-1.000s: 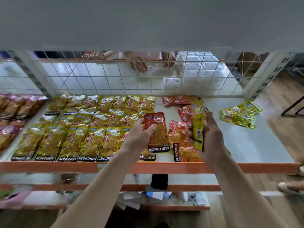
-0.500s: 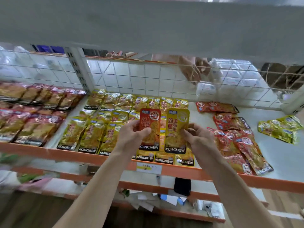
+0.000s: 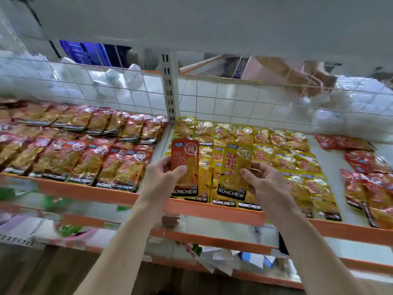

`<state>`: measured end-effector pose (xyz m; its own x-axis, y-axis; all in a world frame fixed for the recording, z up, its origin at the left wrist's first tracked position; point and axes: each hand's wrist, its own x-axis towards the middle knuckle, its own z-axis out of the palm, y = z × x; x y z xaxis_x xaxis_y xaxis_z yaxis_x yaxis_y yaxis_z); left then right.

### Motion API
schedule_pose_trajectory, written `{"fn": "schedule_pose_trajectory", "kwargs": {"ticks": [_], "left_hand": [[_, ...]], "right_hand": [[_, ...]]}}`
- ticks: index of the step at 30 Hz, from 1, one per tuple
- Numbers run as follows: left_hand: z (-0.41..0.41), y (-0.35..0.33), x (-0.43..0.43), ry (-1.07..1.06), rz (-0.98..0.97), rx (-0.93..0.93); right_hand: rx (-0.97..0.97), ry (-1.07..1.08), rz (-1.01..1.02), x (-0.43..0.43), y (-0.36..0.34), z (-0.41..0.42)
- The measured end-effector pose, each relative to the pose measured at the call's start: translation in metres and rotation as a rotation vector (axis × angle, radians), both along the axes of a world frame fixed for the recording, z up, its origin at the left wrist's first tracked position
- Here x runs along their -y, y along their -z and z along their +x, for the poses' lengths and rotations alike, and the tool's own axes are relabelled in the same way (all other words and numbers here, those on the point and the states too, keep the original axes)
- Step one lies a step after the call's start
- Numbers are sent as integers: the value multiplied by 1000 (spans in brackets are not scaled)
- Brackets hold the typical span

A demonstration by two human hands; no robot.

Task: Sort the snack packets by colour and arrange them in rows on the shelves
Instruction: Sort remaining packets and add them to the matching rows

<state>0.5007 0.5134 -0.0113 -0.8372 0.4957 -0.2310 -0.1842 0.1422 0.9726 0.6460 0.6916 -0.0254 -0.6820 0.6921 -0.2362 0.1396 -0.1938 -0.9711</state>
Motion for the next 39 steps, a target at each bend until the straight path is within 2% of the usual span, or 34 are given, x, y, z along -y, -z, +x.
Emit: {"fn": "schedule_pose_trajectory", "kwargs": {"ticks": [3, 12, 25, 39], "left_hand": [[-22, 3, 25, 22, 1, 4], [-52, 16, 45, 33, 15, 15], [-75, -3, 11, -21, -39, -28], [-117, -2, -26, 61, -103, -81]], "right_hand": [[-21, -19, -30, 26, -2, -22], [84, 7, 140, 60, -2, -54], [83, -61, 134, 10, -17, -89], [260, -3, 273, -40, -4, -142]]}}
